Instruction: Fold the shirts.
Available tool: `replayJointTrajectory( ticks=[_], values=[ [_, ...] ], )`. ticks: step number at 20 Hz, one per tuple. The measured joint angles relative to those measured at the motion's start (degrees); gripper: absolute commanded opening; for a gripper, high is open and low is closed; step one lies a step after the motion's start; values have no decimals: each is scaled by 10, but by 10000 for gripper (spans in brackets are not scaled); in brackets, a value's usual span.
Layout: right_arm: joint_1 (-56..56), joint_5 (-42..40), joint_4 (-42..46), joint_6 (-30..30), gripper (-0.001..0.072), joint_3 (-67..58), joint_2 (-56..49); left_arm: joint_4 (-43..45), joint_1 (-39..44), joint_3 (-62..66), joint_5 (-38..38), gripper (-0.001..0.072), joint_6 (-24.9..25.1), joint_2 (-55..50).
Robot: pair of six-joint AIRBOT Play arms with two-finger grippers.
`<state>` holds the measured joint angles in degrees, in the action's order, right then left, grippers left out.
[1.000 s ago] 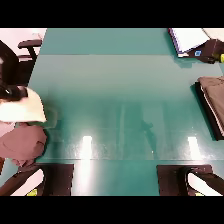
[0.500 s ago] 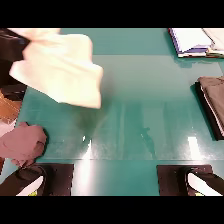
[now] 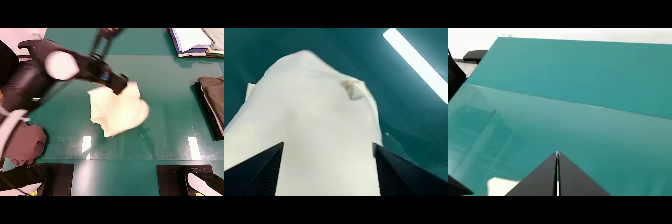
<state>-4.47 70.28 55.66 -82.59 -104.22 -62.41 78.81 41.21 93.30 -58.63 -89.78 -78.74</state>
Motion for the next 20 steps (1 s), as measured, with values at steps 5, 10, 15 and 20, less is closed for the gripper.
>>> replayJointTrajectory(
  ticks=[5, 10, 15, 20],
  values=[
    [0, 10, -1, 0, 19, 26, 0, 17, -90, -6, -34, 648, -2, -38],
    [0, 20, -2, 0, 19, 34, -8, -31, -214, -104, -80, 648, 9, -45],
    [0, 27, -5, 0, 19, 35, -22, -153, -249, -252, -40, 648, 66, -47],
    [0, 55, -5, 0, 19, 35, -41, -226, -223, -321, 11, 182, 105, -50]
  ],
)
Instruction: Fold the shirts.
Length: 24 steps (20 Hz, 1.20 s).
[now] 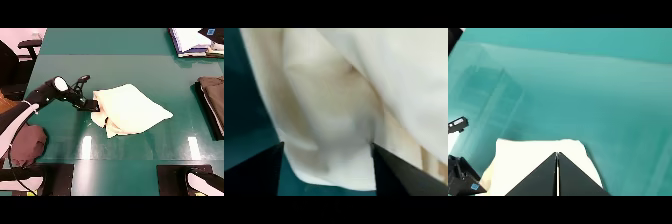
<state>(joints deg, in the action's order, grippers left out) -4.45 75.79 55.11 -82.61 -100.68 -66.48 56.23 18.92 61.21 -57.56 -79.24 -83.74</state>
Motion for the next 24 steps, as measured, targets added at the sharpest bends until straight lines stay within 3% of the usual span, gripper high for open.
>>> replayJointTrajectory(
  ticks=[1, 7, 9, 10, 15, 20, 21, 24],
  values=[
    [1, 10, 2, 0, 19, 0, -3, -3, 6, -5, 3, 37, 4, -1],
    [55, 75, 29, 0, 34, 118, 27, 17, -26, 15, 3, 26, 11, -1],
    [92, 80, 31, -2, 485, 209, 46, 22, -49, 33, -5, 27, 12, -1],
    [110, 79, 32, -2, 502, 259, 52, 24, -58, 41, -7, 27, 12, -1],
    [150, 28, 25, 21, 501, 494, 31, 36, -76, 56, -12, 27, 13, -1],
    [79, -48, -41, 58, 501, 574, -60, 39, -80, 59, -11, 27, 13, -1],
    [62, -59, -50, 61, 462, 572, -80, 40, -81, 59, -11, 27, 13, -1],
    [15, -76, -65, 68, 101, 547, -130, 41, -81, 60, -10, 27, 13, -1]
  ],
)
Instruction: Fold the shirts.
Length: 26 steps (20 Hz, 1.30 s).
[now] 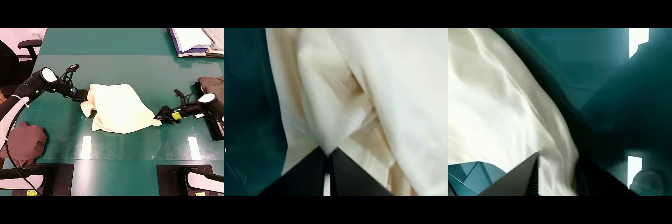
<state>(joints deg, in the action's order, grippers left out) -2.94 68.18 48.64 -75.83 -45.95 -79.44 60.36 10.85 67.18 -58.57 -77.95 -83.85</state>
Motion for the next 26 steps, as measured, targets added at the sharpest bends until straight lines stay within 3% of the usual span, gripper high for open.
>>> replayJointTrajectory(
  ticks=[1, 8, 15, 21, 26],
  values=[
    [-12, -6, 0, 2, 19, -10, -10, 2, 0, 0, 0, 26, 0, 0],
    [-11, -15, -2, 9, 17, -129, 32, 63, 0, 23, 14, 26, -12, 40],
    [53, 21, 63, 10, 17, -358, 187, 193, 0, 186, 20, 26, -32, 210],
    [122, 56, 92, 9, 16, -525, 288, 219, -1, 321, 21, 26, -34, 363],
    [191, 98, 93, -9, 16, -656, 273, 216, 0, 374, 13, 26, -35, 419]
  ],
)
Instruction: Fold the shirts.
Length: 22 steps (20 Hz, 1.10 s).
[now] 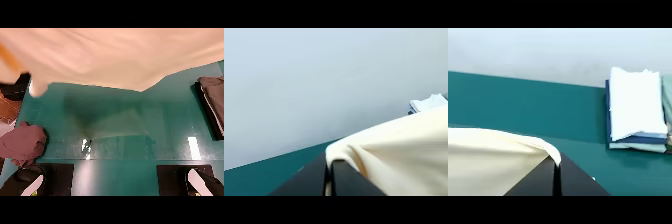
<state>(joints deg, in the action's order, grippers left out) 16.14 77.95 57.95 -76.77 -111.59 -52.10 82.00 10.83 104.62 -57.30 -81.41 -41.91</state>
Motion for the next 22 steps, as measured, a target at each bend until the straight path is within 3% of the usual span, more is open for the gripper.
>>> replayJointTrajectory(
  ticks=[4, 9, 12, 16, 17, 18, 19, 20, 22],
  values=[
    [-8, 30, 6, -26, 16, -70, -81, 1, 0, 10, -67, 26, 1, -45],
    [-94, 38, 45, -52, 16, -24, -212, 1, 0, -37, -172, 27, 14, -196],
    [-142, 39, 81, -61, 16, 5, -304, -14, 0, -99, -166, 27, 24, -303],
    [-178, 31, 101, -65, 18, 4, -421, -8, -1, -141, -77, 32, 43, -427],
    [-183, 32, 102, -66, 22, -4, -443, -2, -3, -144, -48, 232, 45, -445],
    [-186, 31, 103, -67, 166, -16, -462, 2, -6, -147, -20, 458, 46, -461],
    [-188, 31, 103, -67, 408, -29, -479, 7, -11, -148, -3, 505, 43, -471],
    [-188, 30, 104, -67, 450, -41, -492, 10, -18, -143, 14, 505, 39, -479],
    [-186, 30, 93, -67, 450, -49, -499, 11, -37, -121, 5, 505, 28, -489]
  ],
)
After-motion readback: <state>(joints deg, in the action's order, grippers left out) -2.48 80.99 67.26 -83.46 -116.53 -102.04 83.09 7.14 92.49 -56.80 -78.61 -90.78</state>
